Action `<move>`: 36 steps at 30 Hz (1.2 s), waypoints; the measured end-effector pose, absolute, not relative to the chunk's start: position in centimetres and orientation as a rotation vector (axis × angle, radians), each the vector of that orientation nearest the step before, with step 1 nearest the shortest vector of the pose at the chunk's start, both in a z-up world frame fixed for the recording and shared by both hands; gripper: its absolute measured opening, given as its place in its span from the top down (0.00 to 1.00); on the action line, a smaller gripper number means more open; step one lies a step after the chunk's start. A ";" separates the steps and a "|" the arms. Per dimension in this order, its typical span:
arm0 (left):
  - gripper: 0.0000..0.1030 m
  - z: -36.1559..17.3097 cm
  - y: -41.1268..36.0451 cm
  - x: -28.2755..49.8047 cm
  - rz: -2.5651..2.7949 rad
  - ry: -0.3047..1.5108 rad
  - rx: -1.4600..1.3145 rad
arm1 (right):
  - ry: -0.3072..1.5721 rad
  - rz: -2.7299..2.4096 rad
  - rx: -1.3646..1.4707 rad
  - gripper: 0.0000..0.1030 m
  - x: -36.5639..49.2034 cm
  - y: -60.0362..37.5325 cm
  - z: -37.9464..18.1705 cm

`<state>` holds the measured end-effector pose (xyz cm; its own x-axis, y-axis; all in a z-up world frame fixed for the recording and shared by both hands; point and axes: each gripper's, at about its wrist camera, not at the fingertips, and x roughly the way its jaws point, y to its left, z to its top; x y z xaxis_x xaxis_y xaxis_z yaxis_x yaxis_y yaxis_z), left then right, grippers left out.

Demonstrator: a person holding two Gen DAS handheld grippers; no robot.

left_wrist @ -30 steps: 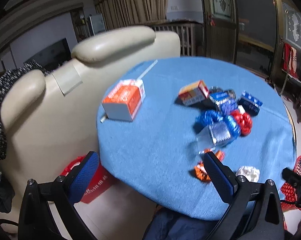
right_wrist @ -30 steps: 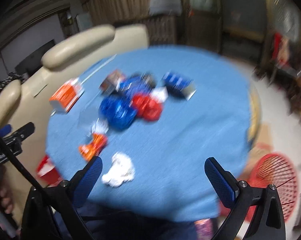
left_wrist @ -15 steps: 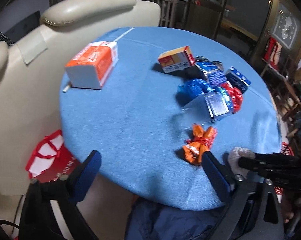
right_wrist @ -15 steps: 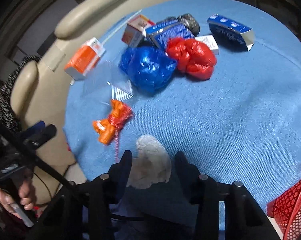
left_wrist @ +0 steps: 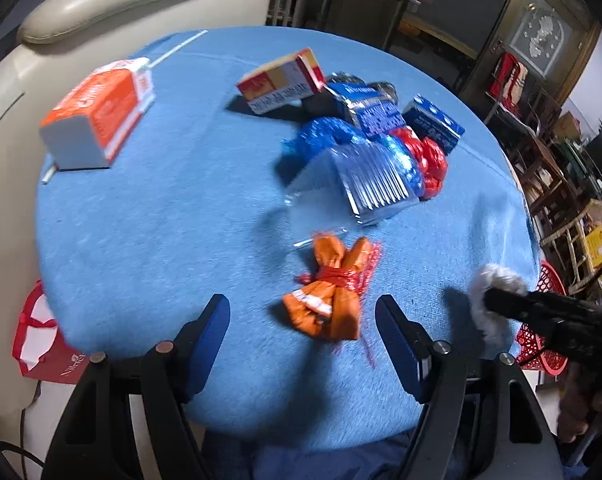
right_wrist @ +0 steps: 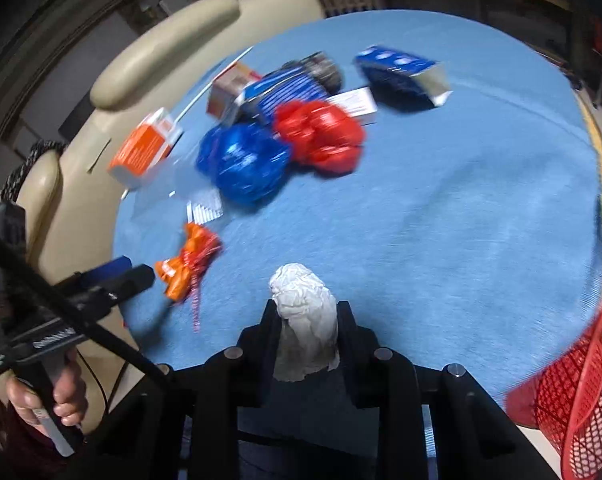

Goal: Collect trash
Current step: 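Grasp the white tissue with the right gripper while the left gripper grasps the orange wrapper, then carry tissue and orange wrapper to the red basket and open both grippers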

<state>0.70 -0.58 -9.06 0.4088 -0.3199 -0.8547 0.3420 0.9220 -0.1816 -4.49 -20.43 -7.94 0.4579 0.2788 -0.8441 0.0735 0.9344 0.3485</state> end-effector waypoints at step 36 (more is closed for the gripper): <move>0.62 -2.8 -16.9 -7.8 -0.901 0.896 0.333 | 0.803 -0.197 0.561 0.72 -17.1 -37.7 -3.5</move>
<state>-7.76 -16.91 -2.85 0.3022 -0.5341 -0.7896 0.7922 0.6014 -0.1035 -17.13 -37.68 -3.46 0.6854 0.0416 -0.7270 0.3731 0.8373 0.3997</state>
